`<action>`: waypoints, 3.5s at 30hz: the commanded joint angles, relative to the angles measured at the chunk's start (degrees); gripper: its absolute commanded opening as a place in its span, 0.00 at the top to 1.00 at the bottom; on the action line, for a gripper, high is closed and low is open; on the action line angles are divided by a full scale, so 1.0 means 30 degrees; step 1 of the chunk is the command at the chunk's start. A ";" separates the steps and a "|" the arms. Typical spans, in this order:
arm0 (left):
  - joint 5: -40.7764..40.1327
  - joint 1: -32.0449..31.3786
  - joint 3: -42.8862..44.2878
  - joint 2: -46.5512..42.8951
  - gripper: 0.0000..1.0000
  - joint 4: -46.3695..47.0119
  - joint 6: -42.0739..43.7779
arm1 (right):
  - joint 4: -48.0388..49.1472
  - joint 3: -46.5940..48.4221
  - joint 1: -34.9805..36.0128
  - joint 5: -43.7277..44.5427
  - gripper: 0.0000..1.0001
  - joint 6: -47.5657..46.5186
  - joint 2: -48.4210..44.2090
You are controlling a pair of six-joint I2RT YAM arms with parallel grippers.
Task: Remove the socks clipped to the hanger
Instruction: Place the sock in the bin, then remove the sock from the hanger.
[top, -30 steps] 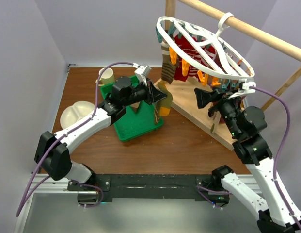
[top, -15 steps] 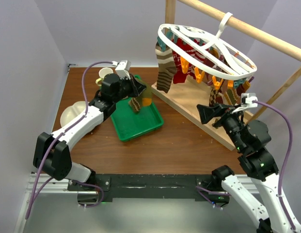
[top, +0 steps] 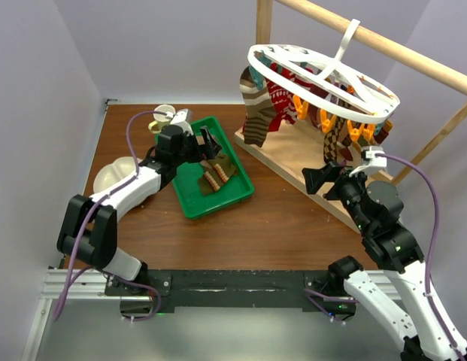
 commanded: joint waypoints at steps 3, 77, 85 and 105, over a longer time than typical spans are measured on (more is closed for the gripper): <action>-0.3167 -0.0019 -0.0167 -0.3625 0.00 -0.1440 0.0412 | -0.1608 -0.0410 0.0047 0.2126 0.02 0.1473 -0.0928; 0.6028 -0.4151 -0.4506 -0.8141 0.10 0.2983 -0.0728 | 0.8822 -0.6595 -0.4171 0.5132 1.00 0.0628 0.2851; 0.7697 -0.4179 -0.4711 -0.8170 0.16 0.5061 -0.1987 | 0.7327 -0.5455 -0.4171 -0.2668 1.00 -0.0249 0.1912; 0.8578 -0.6492 -0.1873 -0.2812 0.12 0.8429 -0.2574 | 0.8234 -0.4046 -0.4084 -1.0907 1.00 0.1272 0.2293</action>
